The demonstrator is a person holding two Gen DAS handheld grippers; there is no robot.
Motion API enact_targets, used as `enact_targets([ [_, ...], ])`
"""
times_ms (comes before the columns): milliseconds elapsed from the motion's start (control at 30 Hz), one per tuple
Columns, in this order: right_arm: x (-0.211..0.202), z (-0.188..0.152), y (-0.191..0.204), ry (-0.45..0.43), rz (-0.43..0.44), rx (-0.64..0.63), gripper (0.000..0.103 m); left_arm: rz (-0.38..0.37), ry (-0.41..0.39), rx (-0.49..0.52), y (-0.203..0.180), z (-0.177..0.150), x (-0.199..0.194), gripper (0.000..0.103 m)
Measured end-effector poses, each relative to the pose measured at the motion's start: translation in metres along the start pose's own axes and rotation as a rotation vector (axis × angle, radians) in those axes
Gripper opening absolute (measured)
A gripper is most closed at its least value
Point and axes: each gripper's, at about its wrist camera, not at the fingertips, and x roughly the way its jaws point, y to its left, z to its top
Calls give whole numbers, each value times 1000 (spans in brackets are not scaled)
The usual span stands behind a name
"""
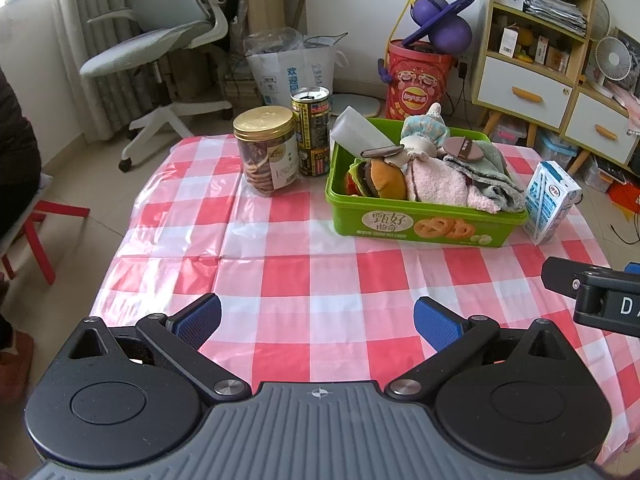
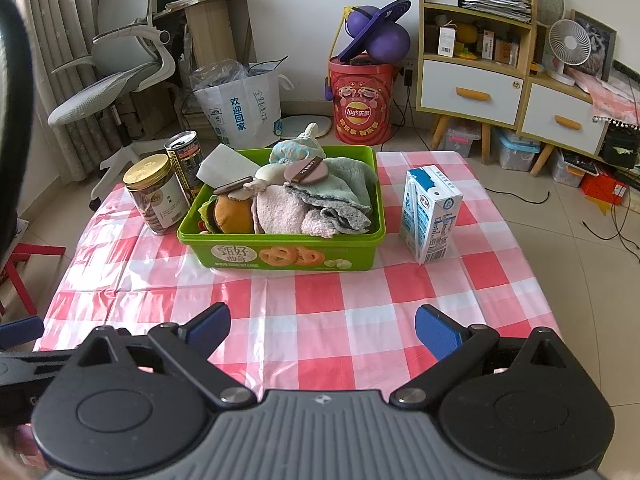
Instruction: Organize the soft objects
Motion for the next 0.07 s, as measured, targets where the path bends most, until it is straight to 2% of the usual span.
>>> enact_targets([
  [67, 0, 0, 0, 0, 0, -1, 75, -1, 1, 1, 0, 0, 1, 98],
])
